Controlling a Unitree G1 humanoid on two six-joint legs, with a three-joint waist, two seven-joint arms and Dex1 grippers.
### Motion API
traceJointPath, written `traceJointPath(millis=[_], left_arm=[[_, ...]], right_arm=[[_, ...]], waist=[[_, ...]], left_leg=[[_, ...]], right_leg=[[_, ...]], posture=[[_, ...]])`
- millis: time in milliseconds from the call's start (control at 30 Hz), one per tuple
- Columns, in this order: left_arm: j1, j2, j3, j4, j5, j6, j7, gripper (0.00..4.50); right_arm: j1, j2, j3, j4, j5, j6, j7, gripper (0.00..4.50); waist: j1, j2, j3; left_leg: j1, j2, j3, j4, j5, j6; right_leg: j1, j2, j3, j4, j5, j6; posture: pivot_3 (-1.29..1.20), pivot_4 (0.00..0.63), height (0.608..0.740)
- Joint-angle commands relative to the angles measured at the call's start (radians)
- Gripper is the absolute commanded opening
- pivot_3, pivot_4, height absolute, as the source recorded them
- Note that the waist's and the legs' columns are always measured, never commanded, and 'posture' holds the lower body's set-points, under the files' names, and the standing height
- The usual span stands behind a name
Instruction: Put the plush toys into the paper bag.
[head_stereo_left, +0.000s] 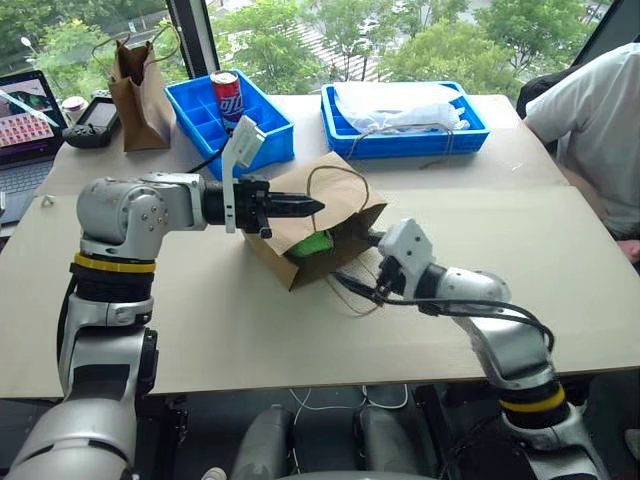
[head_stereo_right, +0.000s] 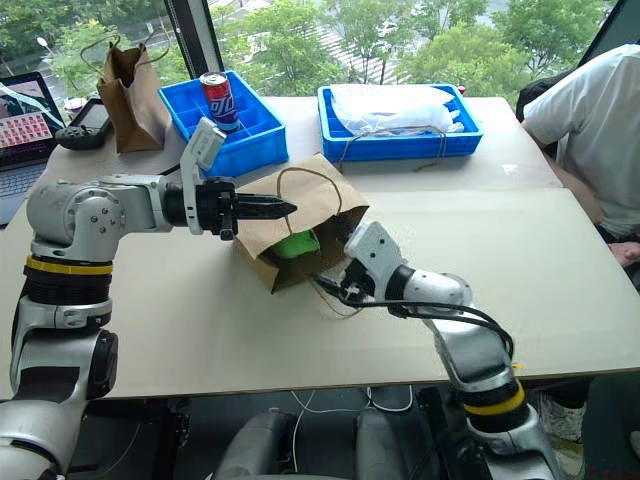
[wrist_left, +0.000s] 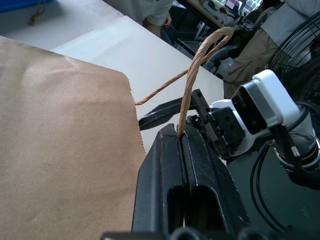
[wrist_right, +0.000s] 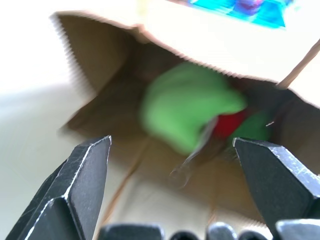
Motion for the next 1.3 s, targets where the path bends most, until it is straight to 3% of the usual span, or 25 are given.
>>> traceJointPath(millis=[33, 300, 400, 533, 700, 767, 1067, 1300], left_arm=[[-0.045, 0.006, -0.008, 0.01, 0.014, -0.043, -0.028, 0.0], [-0.058, 0.013, -0.019, 0.024, 0.028, -0.063, -0.043, 0.0], [-0.056, 0.021, -0.012, 0.019, 0.029, -0.061, -0.042, 0.0], [-0.05, 0.027, -0.009, 0.01, 0.029, -0.057, -0.041, 0.0], [-0.051, 0.032, -0.002, 0.019, 0.035, -0.068, -0.039, 0.0], [-0.052, 0.037, 0.001, 0.025, 0.039, -0.074, -0.04, 0.0], [-0.05, 0.032, 0.041, 0.045, 0.049, -0.119, 0.008, 0.0], [-0.015, 0.037, 0.077, 0.014, 0.042, -0.116, 0.051, 0.0]], right_arm=[[0.025, -0.043, 0.017, -0.05, -0.001, 0.071, 0.0, 4.36], [0.013, 0.028, 0.167, 0.074, -0.117, 0.064, -0.112, 4.36], [0.009, 0.051, 0.194, 0.116, -0.157, 0.049, -0.149, 3.64], [0.002, 0.054, 0.196, 0.112, -0.176, 0.038, -0.155, 2.36], [-0.031, 0.013, 0.112, 0.091, -0.138, 0.061, -0.114, 0.54], [-0.053, -0.008, 0.088, 0.084, -0.131, 0.058, -0.1, 0.02], [-0.309, -0.093, -0.027, 0.045, -0.107, 0.017, -0.044, 0.02], [-0.458, -0.088, 0.0, 0.019, -0.072, 0.033, 0.017, 0.02]], waist=[[0.0, 0.0, 0.0], [-0.002, 0.0, 0.0], [-0.001, 0.0, 0.0], [0.001, 0.0, 0.0], [0.001, 0.0, 0.0], [0.0, 0.0, 0.0], [-0.001, 0.0, 0.0], [0.0, 0.0, 0.0]], left_leg=[[0.0, 0.0, 0.0, 0.0, 0.0, 0.0], [0.0, 0.001, 0.001, 0.0, 0.0, 0.0], [0.0, 0.001, 0.001, 0.0, 0.0, 0.0], [0.0, 0.001, 0.001, 0.001, 0.0, 0.0], [0.0, 0.001, 0.001, 0.001, 0.0, 0.0], [0.0, 0.001, 0.001, 0.001, 0.0, 0.0], [0.0, 0.002, 0.001, 0.001, 0.0, 0.0], [-0.001, 0.001, 0.001, 0.0, 0.0, 0.0]], right_leg=[[0.0, 0.0, 0.0, 0.0, 0.0, 0.0], [-0.001, 0.002, 0.0, 0.0, 0.0, 0.0], [0.0, 0.001, 0.0, 0.0, 0.0, 0.0], [0.001, 0.001, 0.0, 0.0, 0.0, 0.0], [0.0, 0.001, 0.0, 0.0, 0.0, 0.0], [0.0, 0.001, 0.0, 0.0, 0.0, 0.0], [-0.001, 0.001, 0.0, 0.0, 0.0, 0.0], [-0.001, 0.001, 0.0, 0.0, 0.0, 0.0]], posture=[[0.0, 0.15, 0.74], [0.0, 0.15, 0.74], [0.0, 0.15, 0.74], [0.0, 0.15, 0.74], [0.0, 0.15, 0.74], [0.0, 0.15, 0.74], [0.0, 0.15, 0.74], [0.0, 0.15, 0.74]])
